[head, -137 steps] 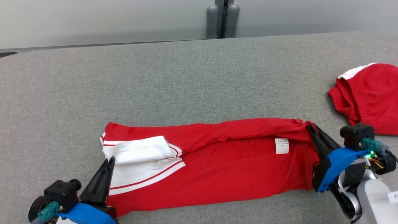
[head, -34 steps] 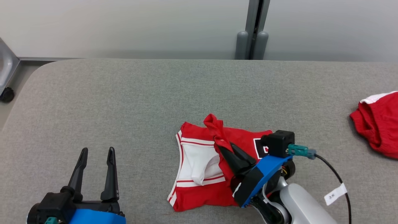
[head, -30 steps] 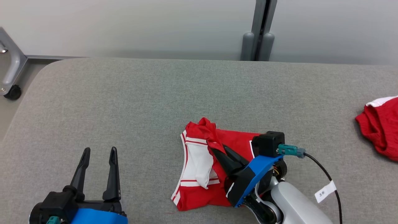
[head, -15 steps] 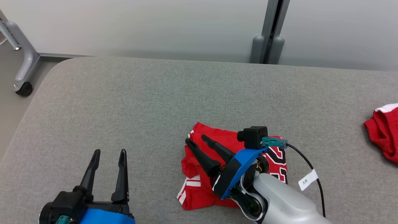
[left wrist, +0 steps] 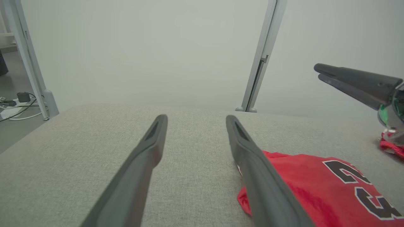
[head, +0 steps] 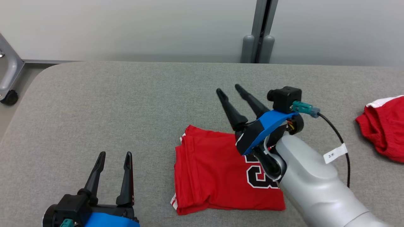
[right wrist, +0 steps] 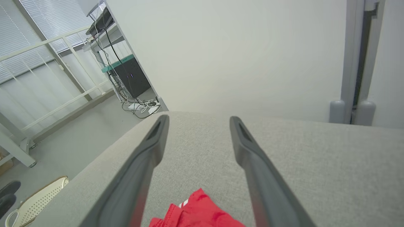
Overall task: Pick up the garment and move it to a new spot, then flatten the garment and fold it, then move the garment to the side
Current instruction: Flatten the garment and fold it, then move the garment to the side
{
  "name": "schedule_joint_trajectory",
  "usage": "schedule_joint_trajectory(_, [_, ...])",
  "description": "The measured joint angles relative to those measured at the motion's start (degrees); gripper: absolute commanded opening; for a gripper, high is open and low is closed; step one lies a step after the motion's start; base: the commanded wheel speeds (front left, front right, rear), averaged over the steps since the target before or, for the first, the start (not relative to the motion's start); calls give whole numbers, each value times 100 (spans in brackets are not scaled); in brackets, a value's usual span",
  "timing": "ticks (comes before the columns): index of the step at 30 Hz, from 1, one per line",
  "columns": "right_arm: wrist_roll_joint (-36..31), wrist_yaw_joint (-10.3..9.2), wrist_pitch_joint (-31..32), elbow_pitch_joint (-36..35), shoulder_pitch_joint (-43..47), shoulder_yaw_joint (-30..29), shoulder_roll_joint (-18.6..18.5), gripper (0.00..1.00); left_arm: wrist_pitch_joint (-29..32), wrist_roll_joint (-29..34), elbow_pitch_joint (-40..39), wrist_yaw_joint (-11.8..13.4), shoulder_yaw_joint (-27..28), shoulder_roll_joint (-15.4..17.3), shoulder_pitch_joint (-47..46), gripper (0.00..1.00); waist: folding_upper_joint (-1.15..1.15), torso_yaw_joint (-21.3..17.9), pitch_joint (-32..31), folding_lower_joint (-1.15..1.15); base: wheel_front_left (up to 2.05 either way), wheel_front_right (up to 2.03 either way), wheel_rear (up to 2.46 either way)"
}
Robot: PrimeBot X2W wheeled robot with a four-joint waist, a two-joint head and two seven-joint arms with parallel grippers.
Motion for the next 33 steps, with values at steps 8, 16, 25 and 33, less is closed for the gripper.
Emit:
schedule_joint_trajectory(8, [-2385, 0, -4, -860, 1037, -2035, 0, 100, -2, 49, -16, 32, -3, 20, -2, 100, 0, -192, -85, 0, 0, 0, 0])
schedule_joint_trajectory(16, [-3256, 0, -4, -2168, 2488, -2976, -1, 100, -44, -12, 199, 48, 161, -13, -17, 100, 0, -441, -202, 0, 0, 0, 0])
schedule_joint_trajectory(25, [-3442, 0, -5, -3101, 3649, -3489, -1, 100, -60, -71, 554, 48, 318, -88, 148, 100, 0, -519, -312, 0, 0, 0, 0])
schedule_joint_trajectory(33, [-3426, 0, -5, -3151, 4067, -3571, 0, 100, -69, -80, 716, -54, 455, -199, 240, 100, 0, -500, -420, 0, 0, 0, 0])
